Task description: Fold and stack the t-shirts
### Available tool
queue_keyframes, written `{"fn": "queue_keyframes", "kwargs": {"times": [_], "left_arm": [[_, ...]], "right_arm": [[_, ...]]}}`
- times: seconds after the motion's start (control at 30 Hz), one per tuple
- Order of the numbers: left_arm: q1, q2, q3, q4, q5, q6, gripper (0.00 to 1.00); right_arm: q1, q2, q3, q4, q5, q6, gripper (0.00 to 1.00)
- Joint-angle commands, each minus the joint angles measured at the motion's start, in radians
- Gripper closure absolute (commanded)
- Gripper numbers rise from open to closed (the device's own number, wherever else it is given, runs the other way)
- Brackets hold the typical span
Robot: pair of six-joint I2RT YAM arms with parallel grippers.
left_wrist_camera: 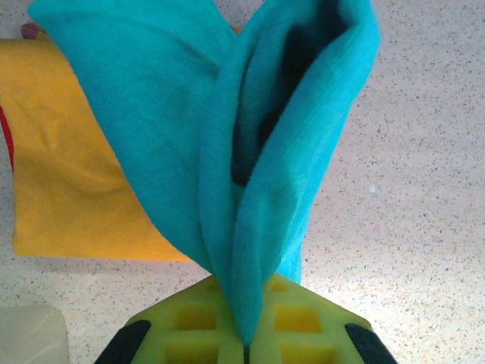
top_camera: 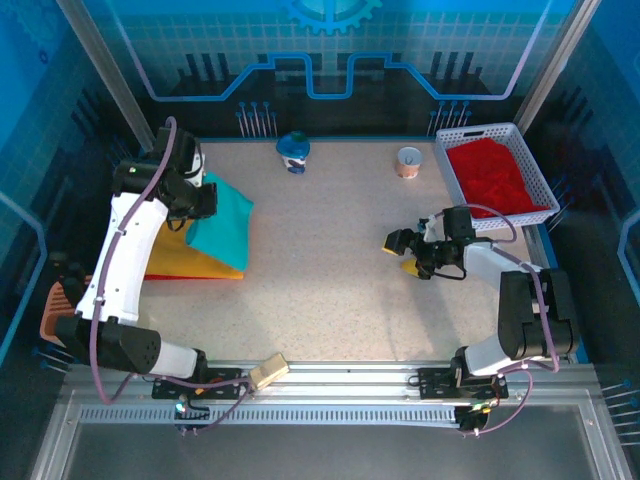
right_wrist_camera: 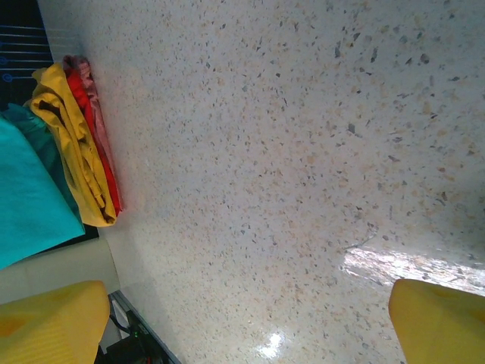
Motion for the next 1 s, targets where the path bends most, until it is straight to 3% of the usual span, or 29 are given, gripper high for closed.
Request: {"fn": "queue_keyframes", "kwargs": {"times": [0.0, 0.6, 0.97], "left_arm": [[0.007, -0.010, 0.004, -0.003, -0.038, 0.031, 1.00], [0.083, 0.010, -0.134, 0.121, -0.176, 0.154, 1.00], [0.128, 0.020, -0.190, 0.173, -0.245, 0.143, 1.00]], "right_arm": [[0.003, 0.013, -0.006, 0.011, -0.027, 0.003, 0.04], [0.008, 0.031, 0.003, 0.004, -0.030, -0.004, 0.05], [0.009, 0.025, 0.025, -0.031, -0.034, -0.021, 0.05]]}}
